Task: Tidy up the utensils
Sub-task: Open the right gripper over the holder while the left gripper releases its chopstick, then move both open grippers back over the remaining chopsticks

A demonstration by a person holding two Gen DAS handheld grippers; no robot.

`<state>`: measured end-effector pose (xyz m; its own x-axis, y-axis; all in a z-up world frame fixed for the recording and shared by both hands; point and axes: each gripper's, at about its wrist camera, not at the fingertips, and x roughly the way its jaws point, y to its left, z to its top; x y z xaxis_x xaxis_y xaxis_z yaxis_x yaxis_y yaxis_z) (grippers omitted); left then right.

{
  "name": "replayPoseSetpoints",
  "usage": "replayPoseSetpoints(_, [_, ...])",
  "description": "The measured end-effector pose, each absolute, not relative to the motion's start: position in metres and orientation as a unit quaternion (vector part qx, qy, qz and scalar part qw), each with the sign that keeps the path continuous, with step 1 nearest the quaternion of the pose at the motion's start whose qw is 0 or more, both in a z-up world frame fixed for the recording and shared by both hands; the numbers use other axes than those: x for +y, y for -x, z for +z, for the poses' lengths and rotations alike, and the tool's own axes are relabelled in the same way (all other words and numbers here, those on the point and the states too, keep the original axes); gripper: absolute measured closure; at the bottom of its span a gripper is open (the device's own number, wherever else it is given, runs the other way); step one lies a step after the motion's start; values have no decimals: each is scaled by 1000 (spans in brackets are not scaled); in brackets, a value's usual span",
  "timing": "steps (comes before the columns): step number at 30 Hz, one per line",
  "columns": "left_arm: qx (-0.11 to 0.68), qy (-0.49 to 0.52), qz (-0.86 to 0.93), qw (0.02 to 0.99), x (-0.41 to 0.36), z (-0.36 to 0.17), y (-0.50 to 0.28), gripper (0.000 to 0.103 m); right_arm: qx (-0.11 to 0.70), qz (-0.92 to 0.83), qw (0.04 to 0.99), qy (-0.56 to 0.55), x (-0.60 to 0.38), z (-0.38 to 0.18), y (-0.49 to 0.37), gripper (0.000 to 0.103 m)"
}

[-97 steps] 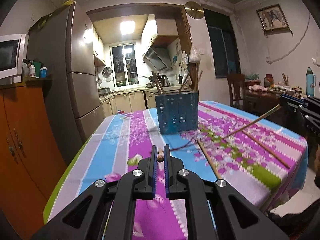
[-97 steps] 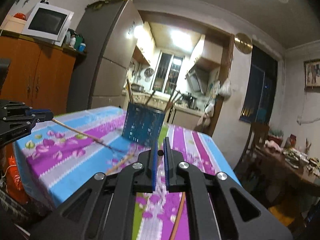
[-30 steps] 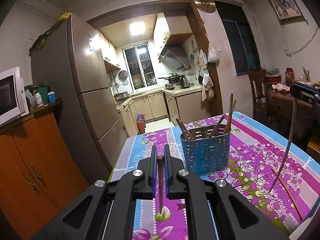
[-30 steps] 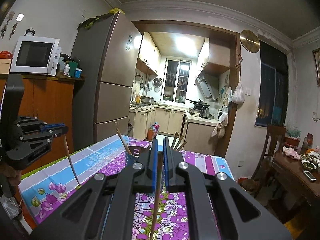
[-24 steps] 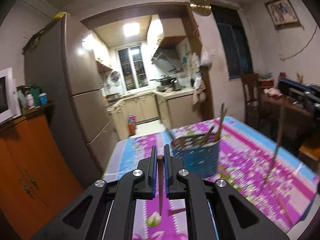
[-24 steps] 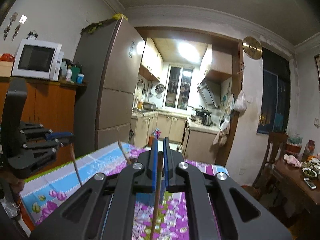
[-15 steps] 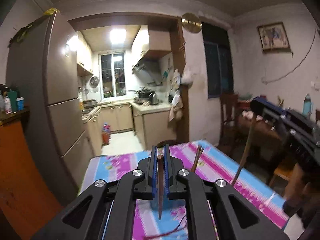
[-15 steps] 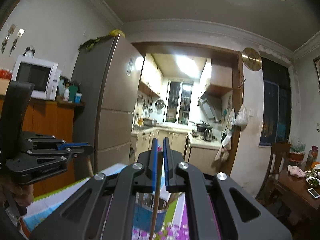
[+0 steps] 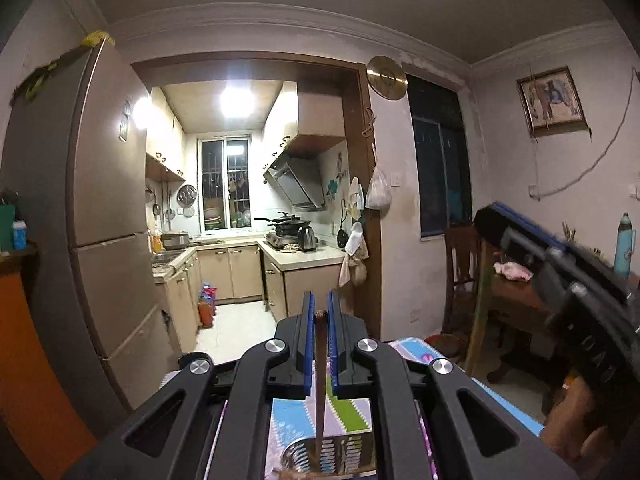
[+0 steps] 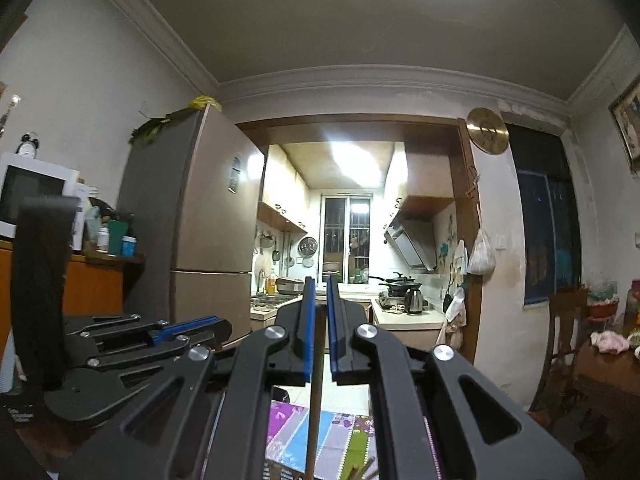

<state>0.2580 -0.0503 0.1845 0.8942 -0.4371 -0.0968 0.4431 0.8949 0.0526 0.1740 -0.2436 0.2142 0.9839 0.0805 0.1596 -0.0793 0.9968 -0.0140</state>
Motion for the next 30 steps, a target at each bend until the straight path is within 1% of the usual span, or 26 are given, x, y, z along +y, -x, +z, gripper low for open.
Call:
replayPoseSetpoints(8, [72,-5,-232,970,-52,135,-302,96,-60,18,997,-41,-252,168,-218,99])
replayPoseSetpoints(14, [112,7,-231,966,-50,86,-318,95,2,16,997,-80,-256,125,-239,99])
replayPoseSetpoints(17, [121,0,-225,967,-52,74,-321,95,23,9,996,-84,-257,112,-239,97])
replayPoseSetpoints(19, [119,-4,-220,968,-52,75,-320,95,29,3,996,-87,-261,113,-237,87])
replayPoseSetpoints(20, [116,-1,-218,969,-51,80,-320,95,27,-2,995,-94,-266,116,-234,73])
replayPoseSetpoints(21, [111,2,-218,970,-49,85,-317,95,23,-3,995,-98,-268,118,-233,67])
replayPoseSetpoints(26, [52,-3,-208,977,-33,122,-282,95,-17,-19,996,-86,-291,152,-192,67])
replayPoseSetpoints(30, [6,-10,-187,982,-10,150,-239,95,-56,-47,996,-60,-322,177,-128,67])
